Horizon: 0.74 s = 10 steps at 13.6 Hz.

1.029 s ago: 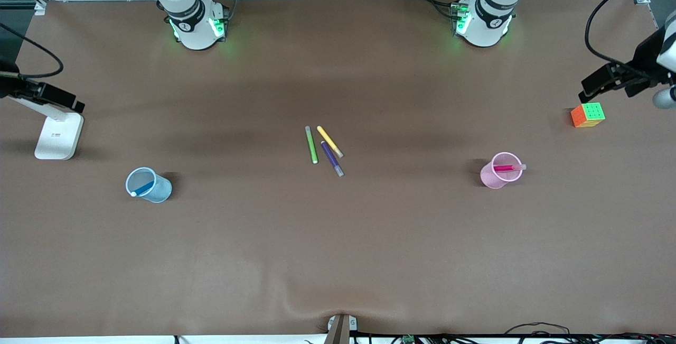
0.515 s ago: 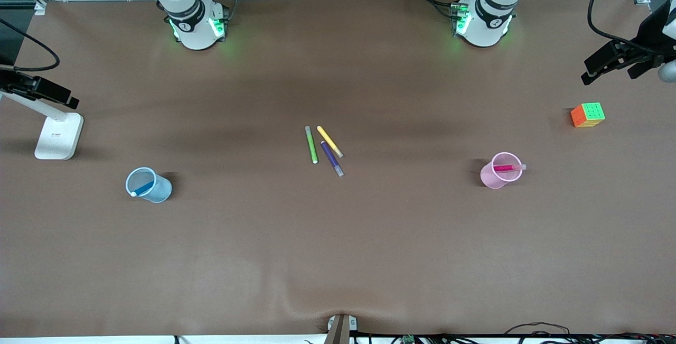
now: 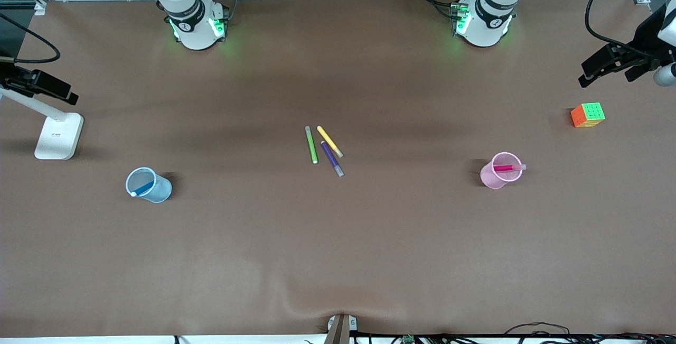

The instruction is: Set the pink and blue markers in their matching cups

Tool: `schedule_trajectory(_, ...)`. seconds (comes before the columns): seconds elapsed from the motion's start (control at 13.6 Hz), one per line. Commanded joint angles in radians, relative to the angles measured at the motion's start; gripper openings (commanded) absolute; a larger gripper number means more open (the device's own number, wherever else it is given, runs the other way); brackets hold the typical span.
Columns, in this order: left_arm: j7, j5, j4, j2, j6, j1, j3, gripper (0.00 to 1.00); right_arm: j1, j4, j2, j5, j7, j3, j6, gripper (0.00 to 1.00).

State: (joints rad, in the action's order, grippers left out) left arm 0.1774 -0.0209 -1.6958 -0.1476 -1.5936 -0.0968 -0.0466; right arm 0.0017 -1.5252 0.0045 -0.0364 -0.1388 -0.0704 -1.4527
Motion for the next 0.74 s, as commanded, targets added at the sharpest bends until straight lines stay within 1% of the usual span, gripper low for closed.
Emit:
schedule_trajectory(0.0,-0.013,0.009,0.041,0.022,0.004,0.002,-0.002,1.00,0.018,0.014,-0.003,0.012,0.004,0.003,-0.008,1.00)
schedule_trajectory(0.15,-0.004,0.009,0.036,0.022,0.006,-0.003,-0.002,1.00,0.018,0.014,-0.003,0.010,0.027,0.004,-0.008,1.00)
schedule_trajectory(0.29,-0.009,0.009,0.038,0.020,0.006,0.000,-0.002,1.00,0.017,0.014,-0.003,0.010,0.141,0.003,-0.028,1.00)
schedule_trajectory(0.66,-0.012,0.007,0.038,0.020,0.006,0.003,-0.002,1.00,0.018,0.014,-0.003,0.012,0.143,0.003,-0.021,1.00)
